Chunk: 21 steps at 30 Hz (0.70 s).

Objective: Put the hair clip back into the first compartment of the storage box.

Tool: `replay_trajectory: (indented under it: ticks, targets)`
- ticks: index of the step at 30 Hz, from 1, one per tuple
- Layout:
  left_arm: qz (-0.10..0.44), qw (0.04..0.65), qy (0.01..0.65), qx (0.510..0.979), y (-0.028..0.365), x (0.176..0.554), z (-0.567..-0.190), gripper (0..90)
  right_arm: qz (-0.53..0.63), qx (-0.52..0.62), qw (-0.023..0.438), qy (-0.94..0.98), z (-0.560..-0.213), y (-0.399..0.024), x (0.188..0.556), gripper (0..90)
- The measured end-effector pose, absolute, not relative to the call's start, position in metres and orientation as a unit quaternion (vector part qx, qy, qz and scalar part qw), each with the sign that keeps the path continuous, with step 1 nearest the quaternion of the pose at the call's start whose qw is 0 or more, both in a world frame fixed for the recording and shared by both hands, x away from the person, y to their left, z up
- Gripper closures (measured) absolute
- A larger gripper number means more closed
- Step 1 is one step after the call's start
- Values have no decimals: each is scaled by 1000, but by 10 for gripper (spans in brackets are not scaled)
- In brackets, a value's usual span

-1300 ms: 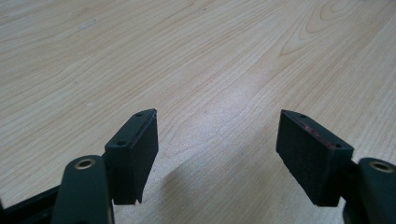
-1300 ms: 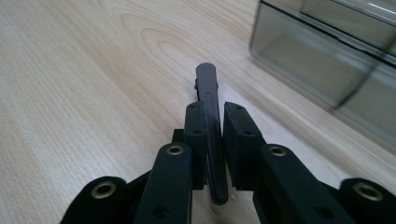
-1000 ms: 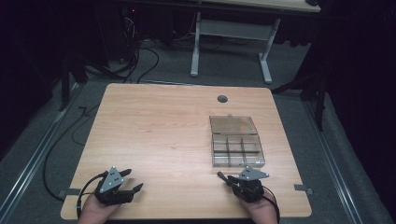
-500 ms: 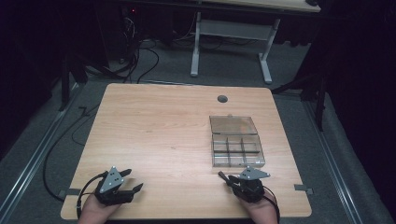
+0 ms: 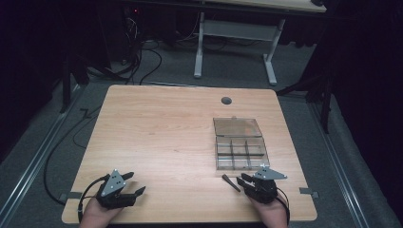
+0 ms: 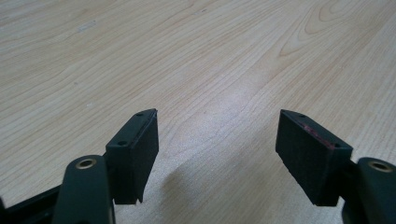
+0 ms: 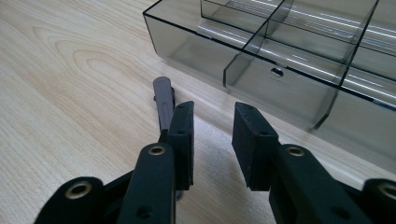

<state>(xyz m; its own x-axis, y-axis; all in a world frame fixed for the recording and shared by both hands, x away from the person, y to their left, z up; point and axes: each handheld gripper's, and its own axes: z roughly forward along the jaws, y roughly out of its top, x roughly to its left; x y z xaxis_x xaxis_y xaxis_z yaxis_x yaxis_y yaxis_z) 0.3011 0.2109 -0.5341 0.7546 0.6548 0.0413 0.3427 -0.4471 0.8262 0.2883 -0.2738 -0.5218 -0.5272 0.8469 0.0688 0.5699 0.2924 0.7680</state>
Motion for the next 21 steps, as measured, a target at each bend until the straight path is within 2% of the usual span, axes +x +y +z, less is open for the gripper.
replay_trajectory:
  ticks: [6, 21]
  targets:
    - [178, 435, 301, 830, 212, 301, -534, 305, 363, 457, 200, 787, -522, -271, 286, 663]
    - [183, 436, 289, 832, 211, 299, -534, 309, 318, 482, 143, 804, -508, -275, 295, 641]
